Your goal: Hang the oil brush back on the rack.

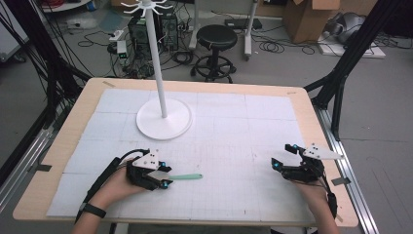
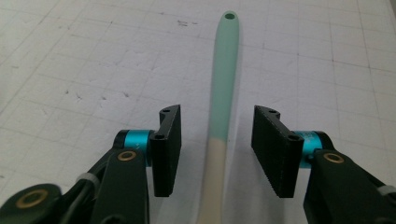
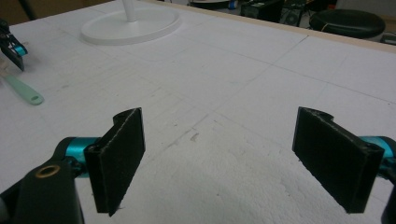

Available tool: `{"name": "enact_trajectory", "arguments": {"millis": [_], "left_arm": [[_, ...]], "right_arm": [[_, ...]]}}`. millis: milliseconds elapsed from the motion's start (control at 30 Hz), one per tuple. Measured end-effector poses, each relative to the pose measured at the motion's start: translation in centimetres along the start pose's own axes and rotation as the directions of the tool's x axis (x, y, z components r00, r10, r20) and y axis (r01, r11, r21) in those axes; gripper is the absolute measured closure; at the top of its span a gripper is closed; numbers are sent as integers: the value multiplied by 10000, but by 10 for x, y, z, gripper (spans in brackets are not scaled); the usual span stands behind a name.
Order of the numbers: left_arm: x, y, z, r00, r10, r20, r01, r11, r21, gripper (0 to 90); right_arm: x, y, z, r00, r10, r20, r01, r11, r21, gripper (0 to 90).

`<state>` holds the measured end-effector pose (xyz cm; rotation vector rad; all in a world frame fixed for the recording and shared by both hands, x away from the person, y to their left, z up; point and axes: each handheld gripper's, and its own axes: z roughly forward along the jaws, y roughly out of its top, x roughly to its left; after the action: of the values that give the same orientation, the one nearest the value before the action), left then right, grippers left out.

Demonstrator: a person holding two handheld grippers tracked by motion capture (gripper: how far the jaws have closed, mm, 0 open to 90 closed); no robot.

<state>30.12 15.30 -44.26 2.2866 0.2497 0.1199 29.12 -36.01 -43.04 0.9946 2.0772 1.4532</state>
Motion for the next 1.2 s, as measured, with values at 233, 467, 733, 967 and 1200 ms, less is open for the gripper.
{"name": "enact_trajectory", "arguments": {"millis": [233, 467, 733, 967, 1200], "left_arm": [[0, 2, 0, 9999, -10, 141, 8, 9999, 124, 673], [-2, 4, 1, 9998, 56, 167, -59, 9998, 208, 764], [-3, 4, 2, 9997, 144, 184, -148, 9997, 194, 810], [-3, 4, 2, 9997, 176, 179, -179, 9997, 167, 814], [-2, 5, -1, 9998, 207, 44, -208, 9997, 149, 815]], "right_arm": [[0, 0, 0, 10000, 27, -4, -27, 10000, 64, 167], [1, 0, 0, 10000, 16, -32, -16, 10000, 12, 167], [1, 0, 1, 10000, -23, -59, 24, 10000, 34, 167], [1, 1, 1, 10000, 15, -77, -15, 10000, 24, 167], [0, 1, 0, 10000, 18, -88, -18, 10000, -22, 168]]}}
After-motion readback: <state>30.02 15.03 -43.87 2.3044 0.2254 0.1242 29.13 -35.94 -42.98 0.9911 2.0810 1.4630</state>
